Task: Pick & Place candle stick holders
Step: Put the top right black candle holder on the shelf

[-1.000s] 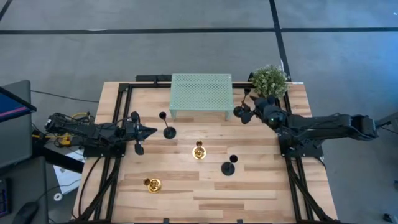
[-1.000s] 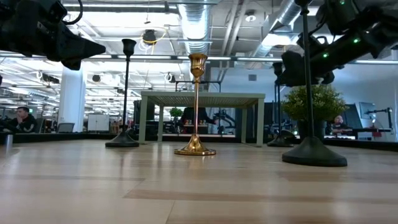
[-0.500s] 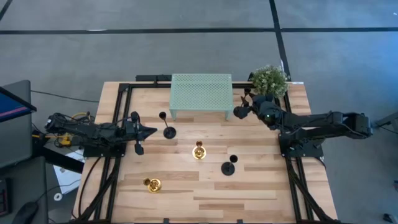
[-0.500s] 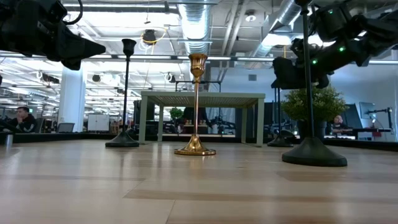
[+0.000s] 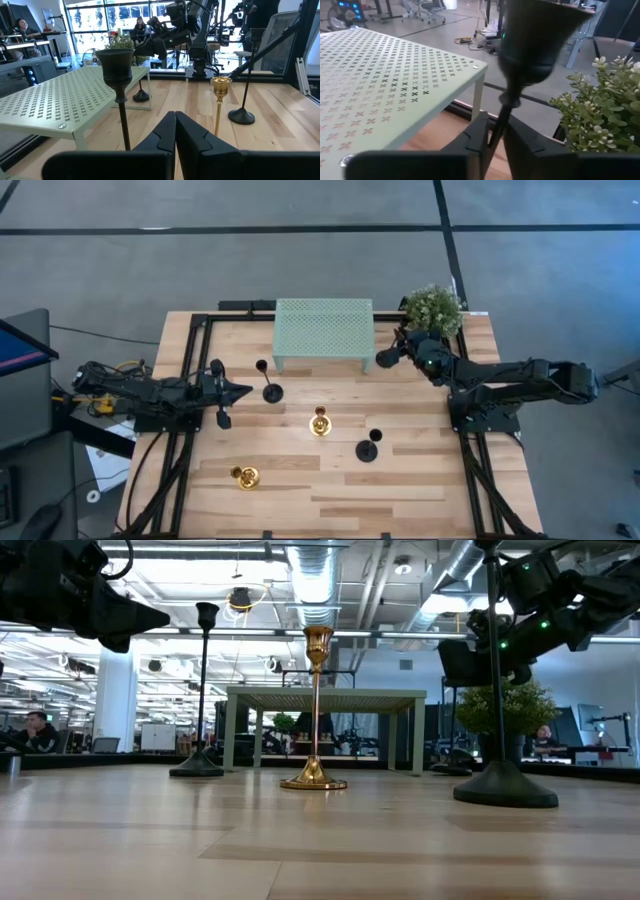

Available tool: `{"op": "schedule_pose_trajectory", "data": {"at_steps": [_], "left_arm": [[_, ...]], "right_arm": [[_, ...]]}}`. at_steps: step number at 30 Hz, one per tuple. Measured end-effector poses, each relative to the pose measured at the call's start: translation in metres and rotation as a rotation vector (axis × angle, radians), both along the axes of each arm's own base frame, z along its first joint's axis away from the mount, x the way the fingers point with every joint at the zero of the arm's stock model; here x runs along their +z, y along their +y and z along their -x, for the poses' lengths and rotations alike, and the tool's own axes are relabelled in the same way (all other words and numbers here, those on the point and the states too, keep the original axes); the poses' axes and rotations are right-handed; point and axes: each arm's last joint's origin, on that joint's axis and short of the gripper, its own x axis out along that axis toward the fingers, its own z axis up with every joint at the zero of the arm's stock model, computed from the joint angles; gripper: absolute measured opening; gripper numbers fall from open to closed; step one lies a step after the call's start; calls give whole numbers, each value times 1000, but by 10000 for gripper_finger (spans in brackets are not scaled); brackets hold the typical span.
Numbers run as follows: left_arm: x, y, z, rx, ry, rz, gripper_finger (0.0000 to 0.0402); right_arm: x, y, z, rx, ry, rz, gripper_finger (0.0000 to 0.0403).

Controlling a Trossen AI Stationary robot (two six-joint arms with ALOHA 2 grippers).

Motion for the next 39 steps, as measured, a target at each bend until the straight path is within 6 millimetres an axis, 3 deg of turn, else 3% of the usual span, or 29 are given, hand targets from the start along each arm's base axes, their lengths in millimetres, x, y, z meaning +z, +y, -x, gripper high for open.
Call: {"op": "schedule_pose_trajectory", "data": {"at_steps": [3,13,18,29,33,39], "left_arm": [[0,0,0,0,0,0,8],[0,0,0,0,1,-3,8],[0,0,0,0,1,-3,8],[0,0,0,0,1,0,8],[0,0,0,0,1,0,8],[0,0,0,0,1,0,8]], "right_arm": [[0,1,0,8,38,18,11],[8,4,-6,100,10,39,6],[38,6,-13,184,1,73,4],[128,7,-10,218,71,232,1],[155,6,-13,356,25,290,1],[172,-12,-32,535,-21,286,1]]}}
